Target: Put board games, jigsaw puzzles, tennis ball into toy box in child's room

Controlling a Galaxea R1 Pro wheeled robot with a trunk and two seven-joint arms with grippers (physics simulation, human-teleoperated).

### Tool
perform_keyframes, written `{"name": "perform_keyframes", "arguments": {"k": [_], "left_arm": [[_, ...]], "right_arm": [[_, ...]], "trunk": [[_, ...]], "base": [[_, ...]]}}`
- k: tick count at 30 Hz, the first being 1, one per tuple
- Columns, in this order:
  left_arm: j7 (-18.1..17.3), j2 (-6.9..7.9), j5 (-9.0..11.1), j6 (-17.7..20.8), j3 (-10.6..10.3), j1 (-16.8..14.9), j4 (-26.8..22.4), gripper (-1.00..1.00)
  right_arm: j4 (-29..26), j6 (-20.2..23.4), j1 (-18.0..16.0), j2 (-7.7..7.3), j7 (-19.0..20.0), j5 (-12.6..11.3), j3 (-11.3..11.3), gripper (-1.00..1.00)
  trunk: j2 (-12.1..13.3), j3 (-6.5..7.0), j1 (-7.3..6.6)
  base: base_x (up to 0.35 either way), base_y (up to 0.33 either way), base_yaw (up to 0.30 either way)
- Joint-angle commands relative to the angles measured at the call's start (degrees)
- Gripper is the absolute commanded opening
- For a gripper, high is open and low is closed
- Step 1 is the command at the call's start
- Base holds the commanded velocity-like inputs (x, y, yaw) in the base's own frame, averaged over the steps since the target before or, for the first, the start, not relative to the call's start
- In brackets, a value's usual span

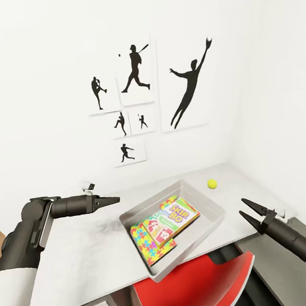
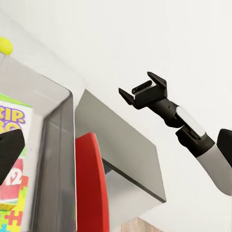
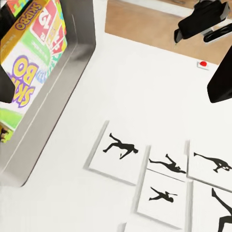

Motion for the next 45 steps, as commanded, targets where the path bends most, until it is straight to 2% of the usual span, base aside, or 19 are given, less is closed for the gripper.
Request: {"name": "perform_keyframes", "arguments": {"k": [1,9,12,20,23,30,45], "left_arm": [[-0.19,0.00,-0.02,0.59,-0.02,-0.07,0.01,1.00],[-0.19,0.00,-0.01,0.57,-0.02,-0.07,0.01,1.00],[-0.19,0.02,-0.01,0.57,-0.02,-0.07,0.01,1.00],[-0.19,0.08,-0.01,0.57,0.04,-0.07,0.01,1.00],[-0.19,0.20,0.01,0.57,0.06,-0.07,0.01,1.00],[-0.19,0.34,0.03,0.57,1.22,-0.07,0.01,1.00],[-0.19,0.29,0.03,0.57,1.63,-0.07,0.01,1.00]], "right_arm": [[0.06,0.36,-0.04,0.00,0.09,-0.10,-0.09,1.00],[0.14,0.36,-0.04,-0.07,0.18,-0.10,-0.18,1.00],[0.21,0.43,-0.04,-0.09,0.77,-0.10,-0.91,1.00],[3.07,0.74,-0.04,-0.19,6.38,0.11,-5.62,1.00],[3.89,0.78,0.01,-0.79,7.77,0.97,-6.86,1.00],[5.75,0.80,0.00,-1.79,10.37,2.12,-7.74,1.00],[6.38,0.71,0.04,-1.83,11.16,2.36,-8.00,1.00]], "trunk": [[-0.12,-0.12,0.05],[-0.12,-0.12,0.05],[-0.12,-0.12,0.05],[-0.12,-0.12,0.05],[-0.12,-0.12,0.05],[-0.12,-0.12,0.05],[-0.12,-0.12,0.05]], "base": [[0.174,-0.158,0.285],[0.123,-0.132,0.149],[0.021,-0.024,0.018],[0.004,-0.004,0.003],[0.000,0.000,0.000],[0.008,-0.015,0.000],[0.058,-0.104,0.000]]}}
